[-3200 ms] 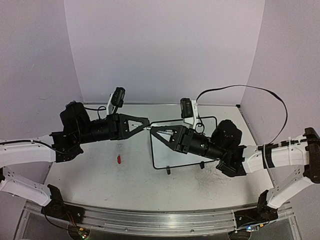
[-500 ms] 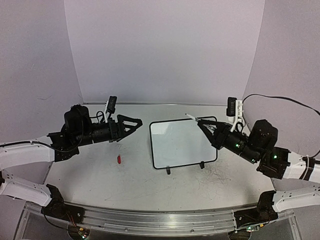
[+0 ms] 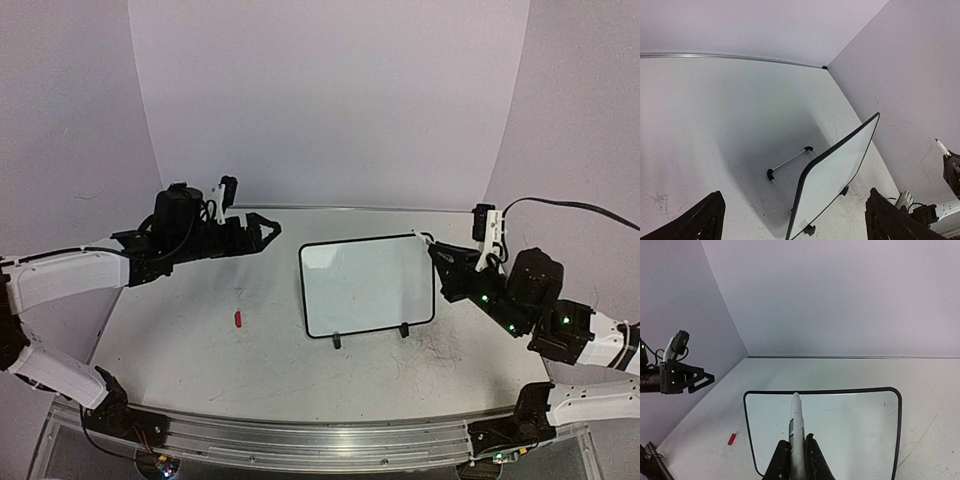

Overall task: Write a sentence on the whiteboard
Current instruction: Hold the whiteboard at the center of the board.

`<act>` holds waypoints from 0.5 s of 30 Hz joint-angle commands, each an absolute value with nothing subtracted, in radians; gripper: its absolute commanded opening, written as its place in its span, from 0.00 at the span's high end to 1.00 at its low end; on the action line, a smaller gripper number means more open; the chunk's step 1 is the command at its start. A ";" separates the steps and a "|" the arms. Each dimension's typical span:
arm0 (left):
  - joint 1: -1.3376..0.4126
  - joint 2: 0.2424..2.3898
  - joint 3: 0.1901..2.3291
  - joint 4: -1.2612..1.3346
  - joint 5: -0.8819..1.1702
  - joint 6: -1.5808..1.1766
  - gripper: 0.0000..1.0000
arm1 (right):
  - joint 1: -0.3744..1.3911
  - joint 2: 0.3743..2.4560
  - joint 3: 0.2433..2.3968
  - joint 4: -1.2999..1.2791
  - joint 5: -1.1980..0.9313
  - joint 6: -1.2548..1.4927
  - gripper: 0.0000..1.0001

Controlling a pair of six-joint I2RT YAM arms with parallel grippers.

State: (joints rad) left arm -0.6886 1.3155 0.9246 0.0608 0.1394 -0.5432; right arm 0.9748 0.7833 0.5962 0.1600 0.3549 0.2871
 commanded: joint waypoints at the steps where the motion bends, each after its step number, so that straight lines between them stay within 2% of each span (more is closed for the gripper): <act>1: -0.612 1.437 0.984 0.137 0.401 -0.476 0.02 | 0.971 0.890 0.654 0.130 0.408 0.166 1.00; 15: -0.532 1.616 1.022 0.343 0.650 -0.481 0.05 | 0.973 1.061 0.732 0.205 0.176 0.077 1.00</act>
State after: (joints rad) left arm -0.5530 1.5826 0.9898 0.2072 0.5379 -0.4693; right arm 0.9737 1.0389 0.6777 0.1481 0.2425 0.1122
